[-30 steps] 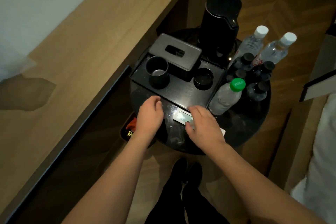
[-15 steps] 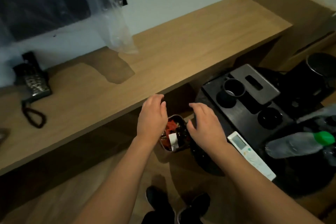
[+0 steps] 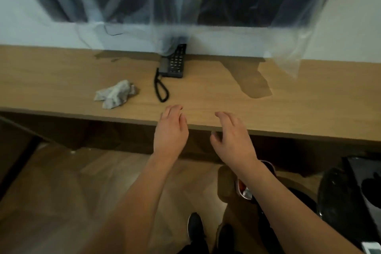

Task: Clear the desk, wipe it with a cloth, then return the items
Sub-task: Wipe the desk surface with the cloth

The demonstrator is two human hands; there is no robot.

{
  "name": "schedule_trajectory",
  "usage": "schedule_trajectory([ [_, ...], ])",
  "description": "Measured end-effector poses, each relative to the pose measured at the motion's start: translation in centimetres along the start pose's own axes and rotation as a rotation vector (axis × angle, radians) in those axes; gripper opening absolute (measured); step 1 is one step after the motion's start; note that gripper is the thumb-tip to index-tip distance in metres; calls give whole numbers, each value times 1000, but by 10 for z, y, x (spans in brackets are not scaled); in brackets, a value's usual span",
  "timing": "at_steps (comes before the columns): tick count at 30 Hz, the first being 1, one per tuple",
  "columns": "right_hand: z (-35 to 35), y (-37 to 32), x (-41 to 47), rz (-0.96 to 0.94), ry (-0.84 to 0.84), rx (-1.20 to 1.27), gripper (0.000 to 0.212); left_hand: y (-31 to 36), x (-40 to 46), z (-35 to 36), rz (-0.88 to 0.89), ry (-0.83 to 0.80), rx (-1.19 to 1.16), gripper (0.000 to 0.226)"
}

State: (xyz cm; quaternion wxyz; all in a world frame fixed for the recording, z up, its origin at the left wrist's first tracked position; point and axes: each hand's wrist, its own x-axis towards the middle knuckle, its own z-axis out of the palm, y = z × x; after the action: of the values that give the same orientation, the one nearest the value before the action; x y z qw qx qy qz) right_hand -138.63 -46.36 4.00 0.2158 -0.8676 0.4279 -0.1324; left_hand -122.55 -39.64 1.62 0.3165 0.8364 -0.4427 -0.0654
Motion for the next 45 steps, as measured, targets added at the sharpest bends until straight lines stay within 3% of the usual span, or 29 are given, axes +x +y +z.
schedule_trajectory([
  [9, 66, -138, -4, -409, -198, 22, 56, -100, -100, -116, -413, 366, 40, 33],
  [20, 122, -263, -69, -840, -420, 83, 49, -171, -238, -192, -735, 607, 145, 33],
  [32, 175, -378, -81, -924, -471, 58, 52, -255, -261, -273, -801, 651, 235, 36],
  [45, 263, -508, 14, -920, -488, 88, 49, -386, -168, -352, -804, 657, 278, 33],
])
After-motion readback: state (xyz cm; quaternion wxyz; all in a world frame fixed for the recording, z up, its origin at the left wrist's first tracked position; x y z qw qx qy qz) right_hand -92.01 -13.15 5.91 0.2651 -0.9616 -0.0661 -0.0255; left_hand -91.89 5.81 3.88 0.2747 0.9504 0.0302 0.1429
